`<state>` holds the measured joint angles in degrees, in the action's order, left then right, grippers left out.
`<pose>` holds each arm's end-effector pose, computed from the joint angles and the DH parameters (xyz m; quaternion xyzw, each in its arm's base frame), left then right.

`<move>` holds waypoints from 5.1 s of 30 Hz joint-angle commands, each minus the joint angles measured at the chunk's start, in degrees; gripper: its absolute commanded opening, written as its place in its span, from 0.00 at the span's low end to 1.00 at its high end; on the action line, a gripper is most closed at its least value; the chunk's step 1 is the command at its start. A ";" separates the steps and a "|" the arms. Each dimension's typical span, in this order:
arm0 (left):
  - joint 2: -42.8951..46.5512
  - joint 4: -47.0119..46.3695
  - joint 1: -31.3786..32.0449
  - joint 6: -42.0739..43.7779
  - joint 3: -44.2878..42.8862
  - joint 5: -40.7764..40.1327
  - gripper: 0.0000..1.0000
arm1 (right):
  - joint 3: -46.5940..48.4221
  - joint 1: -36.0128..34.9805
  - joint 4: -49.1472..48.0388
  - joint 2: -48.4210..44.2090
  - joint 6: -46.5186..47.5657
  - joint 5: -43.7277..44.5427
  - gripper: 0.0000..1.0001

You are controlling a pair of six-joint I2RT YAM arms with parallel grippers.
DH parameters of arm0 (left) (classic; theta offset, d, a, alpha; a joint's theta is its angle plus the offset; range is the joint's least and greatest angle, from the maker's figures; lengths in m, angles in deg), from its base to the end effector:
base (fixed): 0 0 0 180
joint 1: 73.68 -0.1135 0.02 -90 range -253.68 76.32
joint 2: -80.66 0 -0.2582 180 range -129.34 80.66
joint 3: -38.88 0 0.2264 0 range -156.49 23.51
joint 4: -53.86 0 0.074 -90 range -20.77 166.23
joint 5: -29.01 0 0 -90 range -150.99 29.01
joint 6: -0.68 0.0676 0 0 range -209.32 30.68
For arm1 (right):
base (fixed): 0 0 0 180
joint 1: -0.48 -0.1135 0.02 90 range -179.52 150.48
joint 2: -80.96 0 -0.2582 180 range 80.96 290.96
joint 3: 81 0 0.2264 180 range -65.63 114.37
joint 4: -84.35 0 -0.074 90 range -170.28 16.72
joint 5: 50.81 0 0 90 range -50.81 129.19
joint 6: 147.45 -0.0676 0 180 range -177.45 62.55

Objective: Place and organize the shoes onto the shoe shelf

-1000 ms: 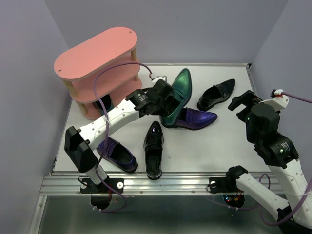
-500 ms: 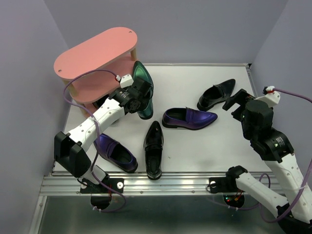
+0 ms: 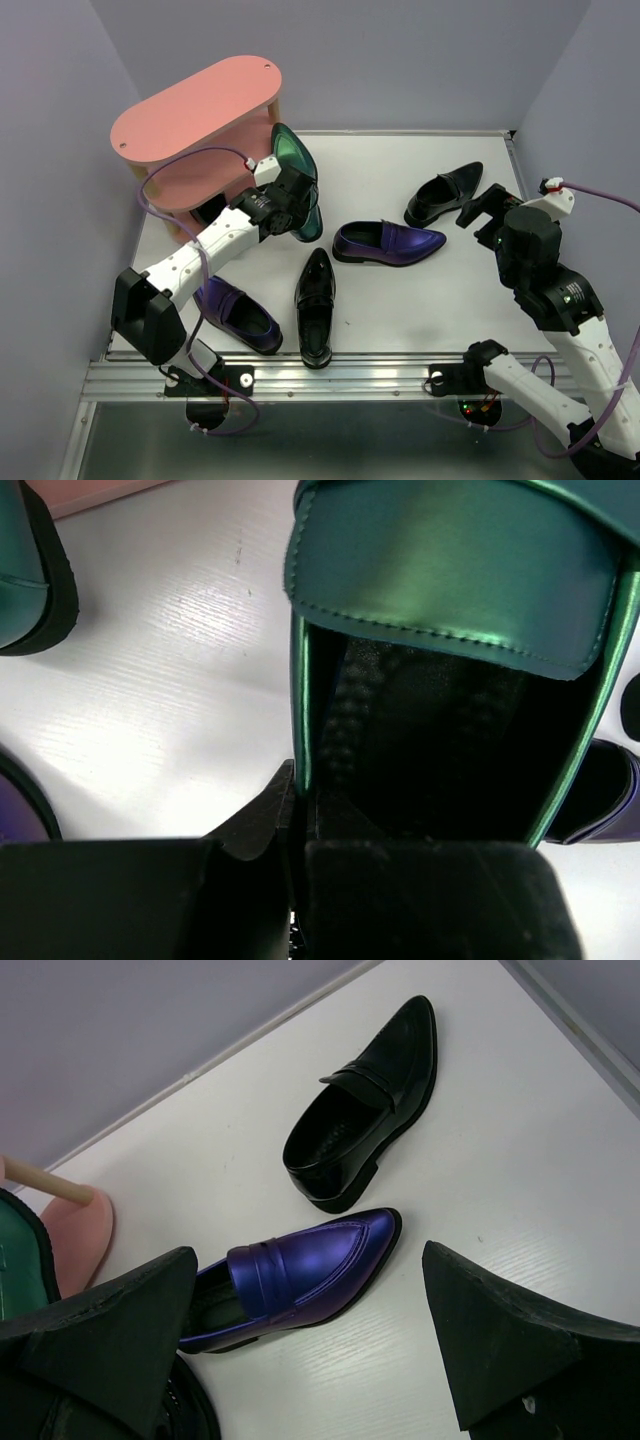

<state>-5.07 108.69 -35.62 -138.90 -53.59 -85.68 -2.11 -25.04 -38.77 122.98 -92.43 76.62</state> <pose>0.2663 -0.1726 0.2968 -0.1676 0.9000 -0.0978 0.3903 0.1344 0.0186 0.3785 0.2474 0.7581 0.0466 0.6016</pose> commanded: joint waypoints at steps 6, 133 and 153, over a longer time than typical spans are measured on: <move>0.04 -6.33 2.80 2.12 1.78 2.01 0.00 | -0.33 0.38 -3.37 -0.18 -0.53 -0.16 1.00; -18.68 -8.53 -18.29 -12.03 -11.41 -9.77 0.46 | 0.11 0.38 -0.91 -2.29 0.79 -4.38 1.00; -4.54 -5.46 -3.62 -3.42 -1.56 -9.15 0.47 | -3.58 0.38 -2.58 -0.98 -0.17 -6.32 1.00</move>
<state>-14.10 100.15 -43.47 -144.98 -55.55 -92.21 -4.93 -25.04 -39.20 121.84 -92.21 71.19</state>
